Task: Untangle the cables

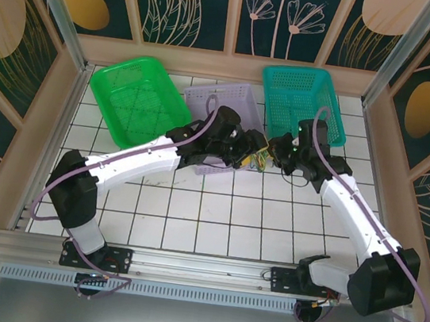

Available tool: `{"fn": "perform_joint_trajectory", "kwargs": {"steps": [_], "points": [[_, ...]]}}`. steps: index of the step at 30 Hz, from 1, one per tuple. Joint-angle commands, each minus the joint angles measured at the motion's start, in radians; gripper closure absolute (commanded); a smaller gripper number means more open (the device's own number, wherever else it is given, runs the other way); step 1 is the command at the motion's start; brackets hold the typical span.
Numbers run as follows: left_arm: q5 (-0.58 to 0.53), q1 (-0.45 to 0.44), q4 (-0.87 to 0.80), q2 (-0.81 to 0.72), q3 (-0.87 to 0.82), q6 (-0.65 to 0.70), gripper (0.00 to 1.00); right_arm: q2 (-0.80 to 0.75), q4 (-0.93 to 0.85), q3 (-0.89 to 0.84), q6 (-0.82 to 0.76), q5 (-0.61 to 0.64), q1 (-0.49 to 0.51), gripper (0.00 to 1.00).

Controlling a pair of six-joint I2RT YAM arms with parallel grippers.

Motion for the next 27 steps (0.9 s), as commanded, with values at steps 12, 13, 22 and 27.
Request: {"fn": "perform_joint_trajectory", "kwargs": {"steps": [12,13,22,27], "points": [[0.005,-0.009,0.031,0.057,-0.006,0.172,0.74,-0.005,0.008,0.042,0.108,-0.214,-0.031,1.0],[-0.01,-0.008,0.03,0.055,-0.005,0.174,0.86,-0.01,0.004,0.038,0.109,-0.206,-0.031,1.0],[-0.166,-0.012,0.351,-0.178,-0.213,0.295,1.0,-0.059,0.071,-0.113,0.325,-0.322,-0.178,1.0],[-0.087,-0.02,0.536,-0.274,-0.301,0.487,1.0,-0.061,0.069,-0.259,0.43,-0.423,-0.228,1.0]]}}
